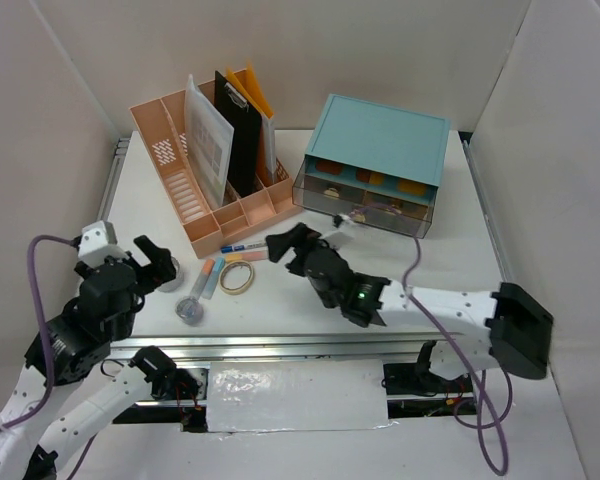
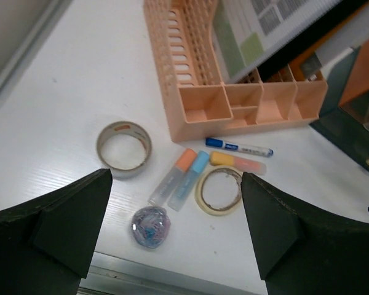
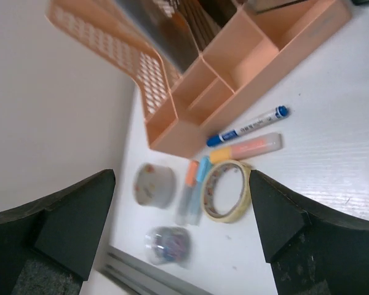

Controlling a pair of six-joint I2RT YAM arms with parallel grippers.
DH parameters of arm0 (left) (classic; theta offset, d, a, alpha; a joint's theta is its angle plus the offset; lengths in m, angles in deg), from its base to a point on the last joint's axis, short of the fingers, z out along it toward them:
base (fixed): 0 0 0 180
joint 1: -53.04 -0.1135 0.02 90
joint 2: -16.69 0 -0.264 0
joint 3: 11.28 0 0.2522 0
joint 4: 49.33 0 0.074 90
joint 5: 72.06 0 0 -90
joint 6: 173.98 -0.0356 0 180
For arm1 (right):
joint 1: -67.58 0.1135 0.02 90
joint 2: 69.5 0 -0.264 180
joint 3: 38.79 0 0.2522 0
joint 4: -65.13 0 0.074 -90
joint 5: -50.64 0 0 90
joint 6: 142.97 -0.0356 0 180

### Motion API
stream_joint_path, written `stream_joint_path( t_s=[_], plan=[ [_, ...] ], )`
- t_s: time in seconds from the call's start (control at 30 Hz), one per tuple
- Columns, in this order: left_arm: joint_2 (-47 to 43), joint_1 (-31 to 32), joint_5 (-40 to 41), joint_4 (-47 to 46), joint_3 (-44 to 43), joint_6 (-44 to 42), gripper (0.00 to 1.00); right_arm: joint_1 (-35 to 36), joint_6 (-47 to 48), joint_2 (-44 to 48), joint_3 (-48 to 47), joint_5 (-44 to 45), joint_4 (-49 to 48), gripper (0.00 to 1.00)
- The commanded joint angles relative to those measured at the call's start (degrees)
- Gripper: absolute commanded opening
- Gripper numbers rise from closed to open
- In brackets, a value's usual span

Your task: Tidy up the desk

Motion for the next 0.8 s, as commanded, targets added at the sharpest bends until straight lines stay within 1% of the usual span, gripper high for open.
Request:
stream_joint_path(
  t_s=[0.0, 0.03, 0.07, 0.1, 0.13, 0.17, 0.2, 0.23, 0.27, 0.3, 0.33, 0.37, 0.4, 0.47, 0.6, 0.73, 0.77],
  plan=[
    [-2.6, -0.2, 11.6, 6.1, -3.5, 8.2, 1.0, 1.6, 17.0, -9.0, -13.0, -5.2, 4.9, 0.98],
    [-3.7, -0.3, 12.7, 6.6, -3.5, 9.8, 1.0, 2.4, 19.0, -14.0, -16.0, -7.2, 7.7, 0.98],
    [-6.1, -0.3, 13.8, 6.4, -3.1, 9.8, 1.0, 3.1, 22.6, -16.8, -18.6, -7.7, 8.8, 0.98],
    [-7.3, -0.4, 14.1, 5.9, -2.8, 9.5, 1.0, 4.2, 24.0, -21.8, -24.2, -8.5, 10.1, 0.98],
    [-8.2, -0.3, 14.1, 5.4, -2.2, 9.0, 1.0, 4.8, 25.9, -24.1, -27.0, -9.1, 12.8, 0.99],
    [-9.1, -0.3, 13.9, 4.9, -2.0, 8.5, 0.99, 5.2, 27.1, -26.4, -29.3, -9.3, 13.3, 0.99],
    [-9.9, -0.3, 13.5, 4.1, -1.8, 7.5, 1.0, 5.5, 28.6, -30.7, -34.0, -10.9, 15.2, 1.0],
    [-10.0, -0.4, 13.4, 4.1, -1.7, 7.5, 0.99, 5.6, 28.6, -32.9, -36.7, -11.1, 16.6, 1.0],
    [-9.6, -0.4, 13.4, 4.4, -1.9, 7.6, 0.99, 5.5, 29.8, -37.7, -42.9, -11.4, 18.6, 1.0],
    [-9.4, -0.4, 13.4, 4.5, -1.9, 7.5, 1.0, 5.5, 30.1, -40.4, -46.4, -10.8, 21.3, 1.0],
    [-8.7, -0.3, 13.3, 4.3, -1.9, 7.2, 0.99, 5.6, 29.6, -43.0, -53.3, -8.4, 28.3, 1.0],
    [-8.3, -0.4, 13.1, 4.2, -1.9, 6.9, 1.0, 5.5, 29.3, -47.3, -56.2, -7.2, 31.2, 1.0],
    [-8.1, -0.3, 12.8, 4.0, -1.9, 6.3, 0.99, 5.5, 28.6, -49.0, -58.2, -6.0, 36.1, 1.0],
    [-7.3, -0.4, 11.8, 3.0, -1.6, 5.0, 1.0, 5.5, 27.2, -51.2, -59.6, -4.4, 37.7, 1.0],
    [-6.5, -0.4, 10.6, 1.9, -1.4, 3.5, 0.99, 5.0, 24.1, -51.7, -57.2, -5.2, 39.2, 0.99],
    [-6.4, -0.3, 9.7, 0.9, -1.3, 2.5, 0.99, 4.9, 22.4, -49.5, -50.2, -6.2, 36.3, 0.96],
    [-6.6, -0.3, 9.4, 0.7, -1.2, 2.2, 0.99, 4.8, 22.0, -49.6, -49.8, -6.6, 36.7, 0.94]
  ],
)
